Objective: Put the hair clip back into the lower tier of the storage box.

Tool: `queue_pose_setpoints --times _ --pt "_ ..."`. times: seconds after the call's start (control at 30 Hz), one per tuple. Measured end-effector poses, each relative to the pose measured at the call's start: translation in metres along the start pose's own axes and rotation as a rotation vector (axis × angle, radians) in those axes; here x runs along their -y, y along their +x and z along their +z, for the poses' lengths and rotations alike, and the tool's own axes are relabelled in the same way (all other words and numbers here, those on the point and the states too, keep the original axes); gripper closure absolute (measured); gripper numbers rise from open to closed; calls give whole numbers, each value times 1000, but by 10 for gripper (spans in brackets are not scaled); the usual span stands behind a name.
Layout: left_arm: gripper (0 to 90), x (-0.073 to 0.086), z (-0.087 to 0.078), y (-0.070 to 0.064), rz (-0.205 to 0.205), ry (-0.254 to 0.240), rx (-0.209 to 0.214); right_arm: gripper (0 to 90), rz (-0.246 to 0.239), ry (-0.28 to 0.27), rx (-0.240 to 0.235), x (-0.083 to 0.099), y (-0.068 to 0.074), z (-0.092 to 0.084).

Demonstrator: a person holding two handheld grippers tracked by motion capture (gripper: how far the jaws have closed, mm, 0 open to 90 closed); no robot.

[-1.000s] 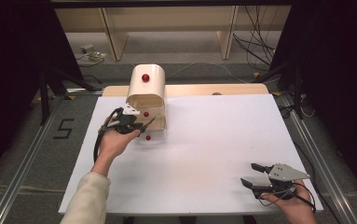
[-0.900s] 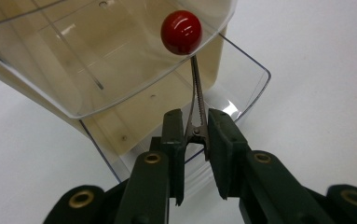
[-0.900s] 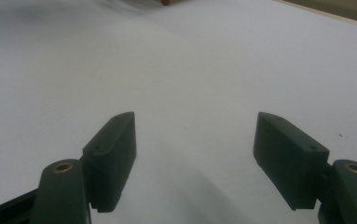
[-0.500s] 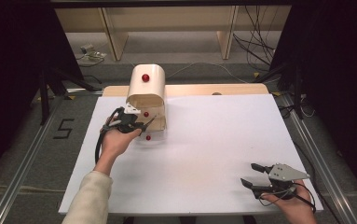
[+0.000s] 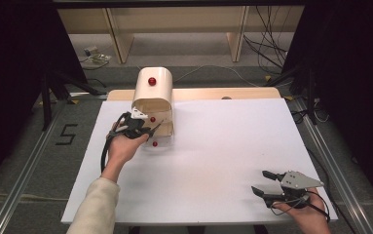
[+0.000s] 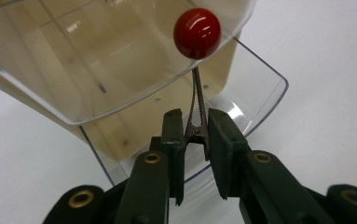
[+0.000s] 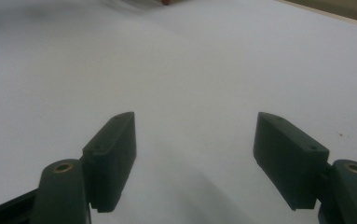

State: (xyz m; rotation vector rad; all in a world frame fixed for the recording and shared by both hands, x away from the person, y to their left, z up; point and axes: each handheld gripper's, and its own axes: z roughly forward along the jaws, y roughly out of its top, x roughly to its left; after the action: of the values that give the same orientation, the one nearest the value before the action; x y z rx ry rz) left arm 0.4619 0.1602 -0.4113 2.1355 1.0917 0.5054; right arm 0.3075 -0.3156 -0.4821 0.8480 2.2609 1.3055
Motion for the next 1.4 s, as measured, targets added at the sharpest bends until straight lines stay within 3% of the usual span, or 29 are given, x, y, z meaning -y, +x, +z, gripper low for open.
queue_pose_setpoints --times 0.43,1.4 --pt "765 1 6 0 -17 -14 -14 307 -1 4 1 0 0 0" --pt "761 0 17 0 -12 -18 -37 305 3 7 1 0 0 0"
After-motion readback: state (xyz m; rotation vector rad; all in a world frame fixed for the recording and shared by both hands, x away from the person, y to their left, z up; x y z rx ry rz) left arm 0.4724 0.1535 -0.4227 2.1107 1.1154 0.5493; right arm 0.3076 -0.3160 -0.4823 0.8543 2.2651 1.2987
